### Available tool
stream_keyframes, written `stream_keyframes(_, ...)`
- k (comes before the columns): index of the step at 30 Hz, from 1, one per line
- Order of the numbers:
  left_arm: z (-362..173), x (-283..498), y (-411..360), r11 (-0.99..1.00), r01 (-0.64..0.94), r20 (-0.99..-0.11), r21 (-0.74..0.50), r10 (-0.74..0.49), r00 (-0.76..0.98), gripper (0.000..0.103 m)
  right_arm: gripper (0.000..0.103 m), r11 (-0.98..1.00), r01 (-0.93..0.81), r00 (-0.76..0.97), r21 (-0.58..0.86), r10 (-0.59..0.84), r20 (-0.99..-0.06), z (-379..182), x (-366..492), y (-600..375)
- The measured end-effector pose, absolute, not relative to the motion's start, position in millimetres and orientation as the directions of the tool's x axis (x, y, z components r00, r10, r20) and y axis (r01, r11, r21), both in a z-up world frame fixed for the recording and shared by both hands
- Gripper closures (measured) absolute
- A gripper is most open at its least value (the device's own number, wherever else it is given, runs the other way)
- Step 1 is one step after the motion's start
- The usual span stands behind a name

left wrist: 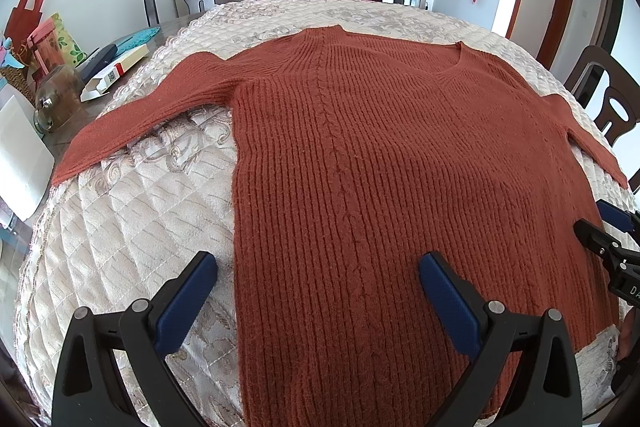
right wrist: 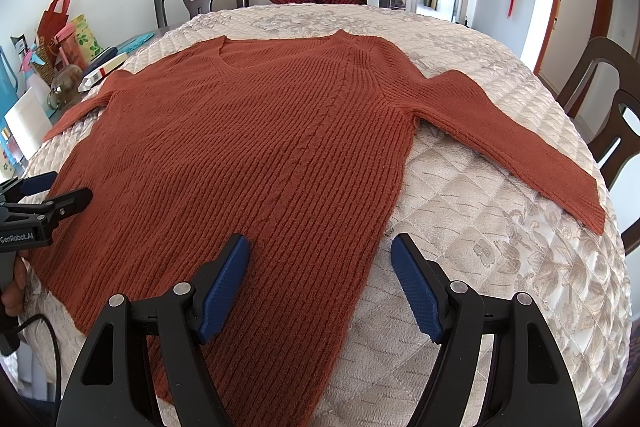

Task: Fold small clothes

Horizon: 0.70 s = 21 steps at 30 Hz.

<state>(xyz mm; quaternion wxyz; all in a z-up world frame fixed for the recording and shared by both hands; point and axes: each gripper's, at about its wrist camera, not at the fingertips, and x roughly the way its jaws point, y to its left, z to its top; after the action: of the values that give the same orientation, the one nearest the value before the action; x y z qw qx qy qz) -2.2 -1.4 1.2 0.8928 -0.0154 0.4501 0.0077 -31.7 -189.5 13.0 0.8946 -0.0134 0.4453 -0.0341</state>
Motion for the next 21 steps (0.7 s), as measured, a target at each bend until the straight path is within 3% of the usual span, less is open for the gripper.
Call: stream_keyframes(21,4.2,-1.6,0.5,0.999,-0.033,-0.802,-0.021,0.003,0.598,0.0,0.029,0.997,0.049,0.601,-0.053,-0.072,-0.796,12.7,-31.7,-189.4)
